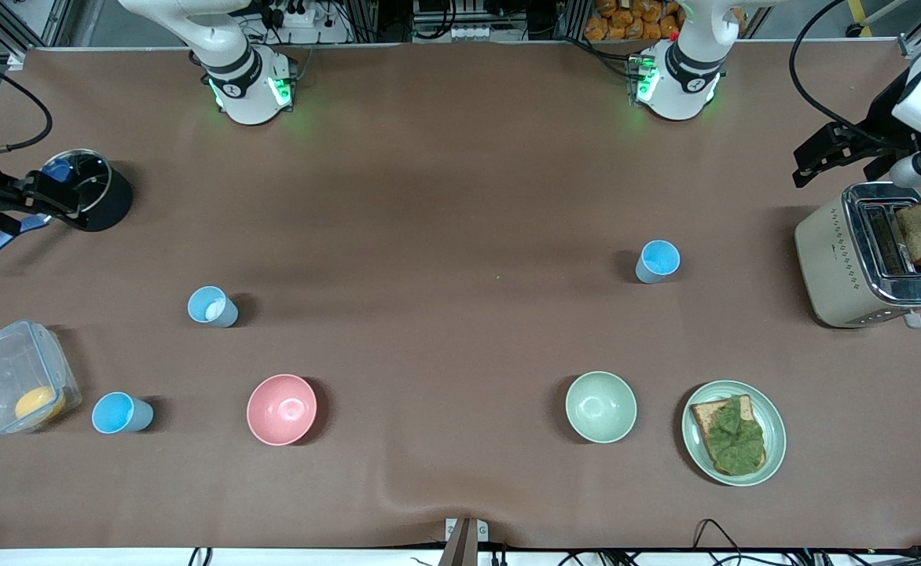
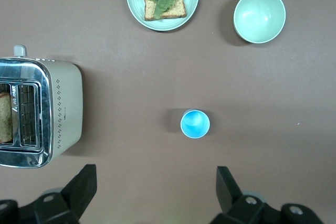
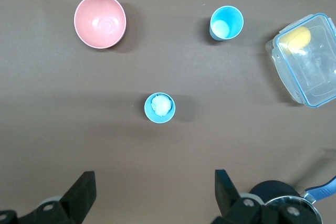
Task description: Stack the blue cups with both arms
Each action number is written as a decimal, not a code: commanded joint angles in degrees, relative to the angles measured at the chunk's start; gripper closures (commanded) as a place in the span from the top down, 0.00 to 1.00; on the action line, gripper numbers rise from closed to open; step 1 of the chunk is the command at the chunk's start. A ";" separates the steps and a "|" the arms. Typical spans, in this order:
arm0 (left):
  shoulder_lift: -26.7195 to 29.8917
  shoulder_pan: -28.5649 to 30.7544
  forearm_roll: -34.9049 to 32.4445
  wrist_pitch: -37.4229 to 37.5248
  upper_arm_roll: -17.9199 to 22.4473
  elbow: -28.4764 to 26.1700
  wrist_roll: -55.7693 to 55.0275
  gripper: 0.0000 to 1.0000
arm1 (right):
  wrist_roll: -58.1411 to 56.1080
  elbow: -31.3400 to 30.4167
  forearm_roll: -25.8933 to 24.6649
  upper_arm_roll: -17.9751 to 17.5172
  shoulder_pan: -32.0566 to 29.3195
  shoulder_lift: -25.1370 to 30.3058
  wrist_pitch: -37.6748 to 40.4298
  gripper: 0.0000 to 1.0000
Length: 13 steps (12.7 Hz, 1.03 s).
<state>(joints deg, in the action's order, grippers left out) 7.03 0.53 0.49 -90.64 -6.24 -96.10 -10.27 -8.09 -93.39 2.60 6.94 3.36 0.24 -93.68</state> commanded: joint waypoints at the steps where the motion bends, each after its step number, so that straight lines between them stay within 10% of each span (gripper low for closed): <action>1: 0.35 0.53 -0.58 0.03 -0.44 0.39 -0.45 1.00 | 0.71 0.67 -0.05 -1.23 -1.60 -1.29 0.78 1.00; 8: 0.36 0.44 -0.49 0.03 -0.44 0.39 -0.37 1.00 | 0.27 -0.38 2.93 -1.49 -1.77 -14.91 -0.79 1.00; 13: 0.35 0.53 -0.49 0.03 -0.44 0.39 -0.45 1.00 | 0.80 -9.86 2.94 -1.49 -1.33 -18.25 -16.07 1.00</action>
<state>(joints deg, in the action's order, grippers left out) 7.03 0.53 0.49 -90.65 -6.23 -96.02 -10.27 -8.05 -99.55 4.68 6.39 3.05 -18.02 -105.49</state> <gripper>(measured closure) 0.000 0.000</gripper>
